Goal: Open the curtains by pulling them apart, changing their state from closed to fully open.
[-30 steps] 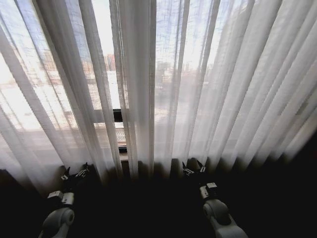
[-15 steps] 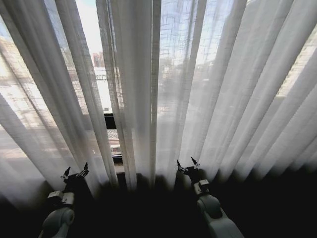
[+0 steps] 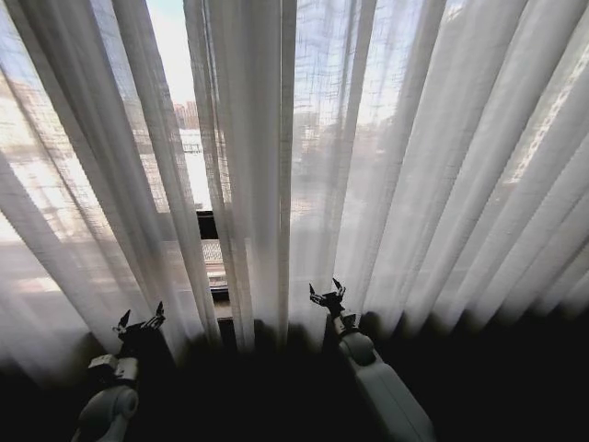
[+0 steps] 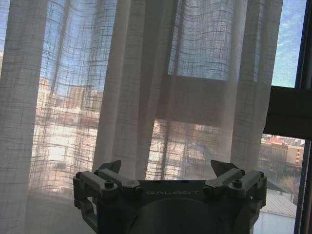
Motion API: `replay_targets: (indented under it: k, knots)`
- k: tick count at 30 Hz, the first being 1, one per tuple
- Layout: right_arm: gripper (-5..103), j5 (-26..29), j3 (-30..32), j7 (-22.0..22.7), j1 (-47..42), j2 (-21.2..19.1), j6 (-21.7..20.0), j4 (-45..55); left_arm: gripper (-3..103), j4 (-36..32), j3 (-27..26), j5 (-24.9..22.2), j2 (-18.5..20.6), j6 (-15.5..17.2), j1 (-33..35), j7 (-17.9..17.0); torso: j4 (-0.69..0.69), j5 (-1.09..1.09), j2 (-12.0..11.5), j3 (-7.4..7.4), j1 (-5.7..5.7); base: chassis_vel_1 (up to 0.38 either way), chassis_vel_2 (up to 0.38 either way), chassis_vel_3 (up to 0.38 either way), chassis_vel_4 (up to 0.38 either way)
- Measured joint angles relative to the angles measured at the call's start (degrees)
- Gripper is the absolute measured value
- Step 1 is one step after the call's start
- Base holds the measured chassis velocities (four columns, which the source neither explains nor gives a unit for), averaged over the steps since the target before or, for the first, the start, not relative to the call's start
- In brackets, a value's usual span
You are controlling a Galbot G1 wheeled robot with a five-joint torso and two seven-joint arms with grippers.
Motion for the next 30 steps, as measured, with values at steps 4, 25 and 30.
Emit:
replay_targets:
  k: [4, 25, 30]
  knots:
    - [100, -0.17, 0.06, 0.65, 4.12, 1.45, 0.80, -4.51, 100, 0.00, 0.00, 0.00, 0.00, 0.00, 0.00, 0.00, -0.01, -0.01, 0.02, -0.02, -0.05, 0.000, 0.000, 0.000, 0.000]
    - [46, -1.66, 1.08, -1.46, 4.35, 1.97, 2.89, -7.39, 100, 0.00, 0.00, 0.00, 0.00, 0.00, 0.00, 0.00, -0.02, 0.00, 0.02, -0.02, -0.05, 0.000, 0.000, 0.000, 0.000]
    - [24, -0.15, 1.32, -3.54, 3.87, 1.83, 4.18, -6.59, 100, 0.00, 0.00, 0.00, 0.00, 0.00, 0.00, 0.00, -0.03, 0.00, 0.02, -0.02, -0.05, 0.000, 0.000, 0.000, 0.000]
